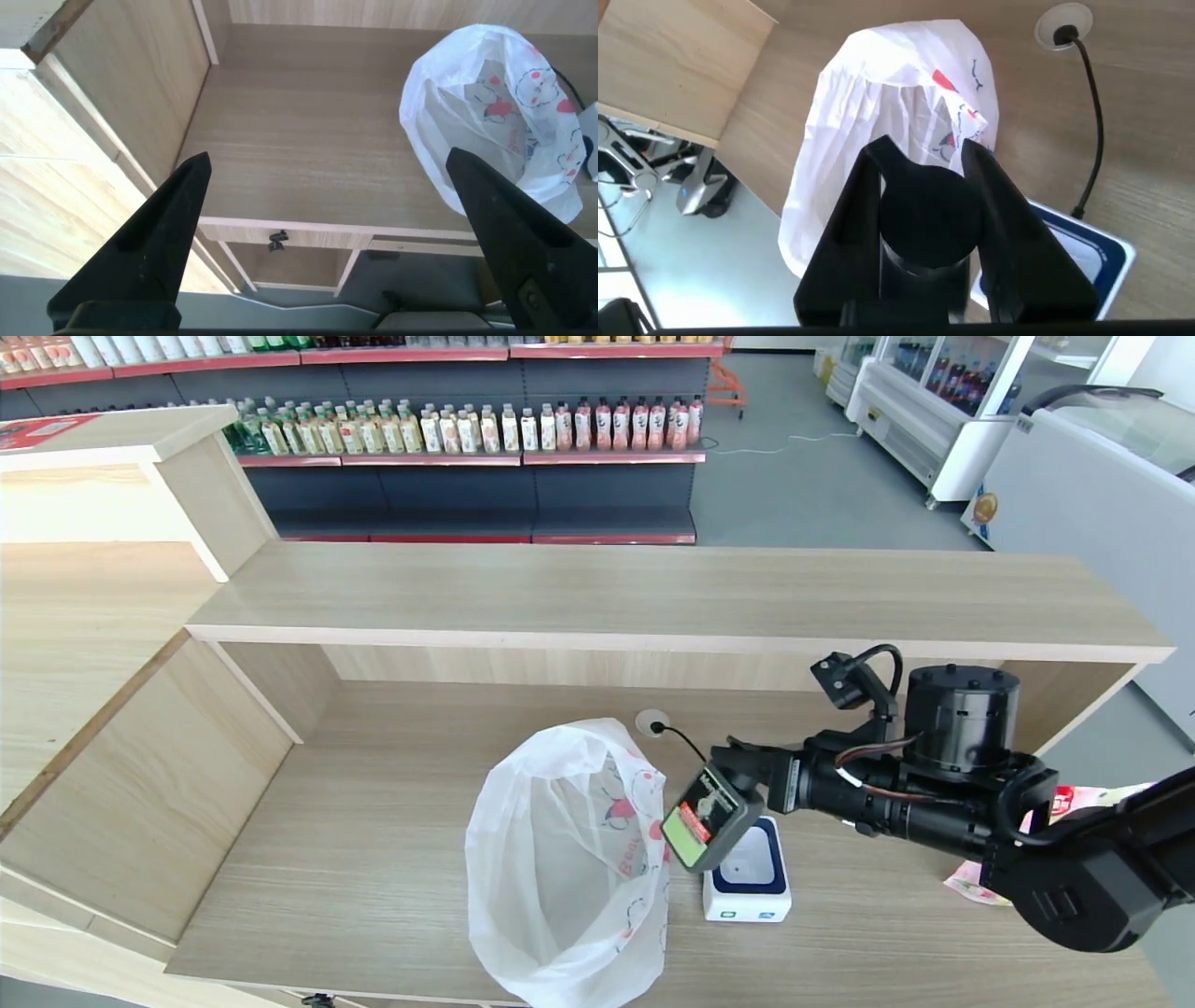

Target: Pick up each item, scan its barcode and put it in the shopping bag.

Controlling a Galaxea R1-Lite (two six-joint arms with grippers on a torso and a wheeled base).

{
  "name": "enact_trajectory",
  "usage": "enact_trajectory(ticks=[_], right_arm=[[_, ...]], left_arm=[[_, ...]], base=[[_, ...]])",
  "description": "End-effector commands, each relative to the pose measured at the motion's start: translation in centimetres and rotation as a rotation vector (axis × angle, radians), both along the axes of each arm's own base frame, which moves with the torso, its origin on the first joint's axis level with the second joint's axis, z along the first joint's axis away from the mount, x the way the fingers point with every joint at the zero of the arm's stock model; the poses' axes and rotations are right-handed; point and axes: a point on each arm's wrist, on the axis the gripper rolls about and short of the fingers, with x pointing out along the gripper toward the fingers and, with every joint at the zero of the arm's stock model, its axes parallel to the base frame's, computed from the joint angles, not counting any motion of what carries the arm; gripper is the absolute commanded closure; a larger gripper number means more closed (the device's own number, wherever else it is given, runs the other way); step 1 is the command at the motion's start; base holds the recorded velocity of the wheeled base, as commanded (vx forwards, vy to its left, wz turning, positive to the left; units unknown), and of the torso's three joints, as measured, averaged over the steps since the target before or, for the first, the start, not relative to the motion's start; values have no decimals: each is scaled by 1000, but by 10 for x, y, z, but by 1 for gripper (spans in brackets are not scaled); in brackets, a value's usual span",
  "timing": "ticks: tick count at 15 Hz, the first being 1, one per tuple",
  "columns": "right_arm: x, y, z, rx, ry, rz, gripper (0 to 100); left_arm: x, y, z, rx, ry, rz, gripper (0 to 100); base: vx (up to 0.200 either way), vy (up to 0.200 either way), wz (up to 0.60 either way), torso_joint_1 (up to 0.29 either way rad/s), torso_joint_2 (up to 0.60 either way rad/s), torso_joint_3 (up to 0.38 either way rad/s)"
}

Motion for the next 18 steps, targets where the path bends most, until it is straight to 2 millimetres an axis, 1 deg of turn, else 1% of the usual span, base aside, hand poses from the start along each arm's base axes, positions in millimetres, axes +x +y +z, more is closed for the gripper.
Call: enact_trajectory(ticks=[1, 4, 6, 9, 10, 11, 13, 14, 15, 18], right_arm=[[13, 16, -15, -12, 27, 25, 100], [31, 42, -36, -52, 31, 35, 100], [45, 55, -53, -97, -7, 30, 100], [59, 79, -75, -103, -23, 61, 100], [61, 83, -78, -105, -22, 62, 100], [67, 91, -92, -120, -15, 48, 100], [71, 98, -103, -128, -16, 48, 100], [75, 100, -113, -180, -48, 62, 100], [76, 101, -118, -212, -69, 71, 100], [82, 107, -118, -276, -147, 43, 100]], left_arm=[[0, 0, 0, 2, 0, 2, 0], [0, 0, 0, 0, 0, 2, 0], [0, 0, 0, 0, 0, 0, 0], [0, 0, 0, 2, 0, 0, 0], [0, 0, 0, 2, 0, 2, 0], [0, 0, 0, 2, 0, 0, 0], [0, 0, 0, 2, 0, 0, 0], [0, 0, 0, 3, 0, 0, 0], [0, 0, 0, 3, 0, 0, 0], [0, 0, 0, 2, 0, 0, 0]], base=[[0, 0, 0, 0, 0, 0], [0, 0, 0, 0, 0, 0], [0, 0, 0, 0, 0, 0], [0, 0, 0, 0, 0, 0], [0, 0, 0, 0, 0, 0], [0, 0, 0, 0, 0, 0], [0, 0, 0, 0, 0, 0], [0, 0, 0, 0, 0, 0], [0, 0, 0, 0, 0, 0], [0, 0, 0, 0, 0, 0]])
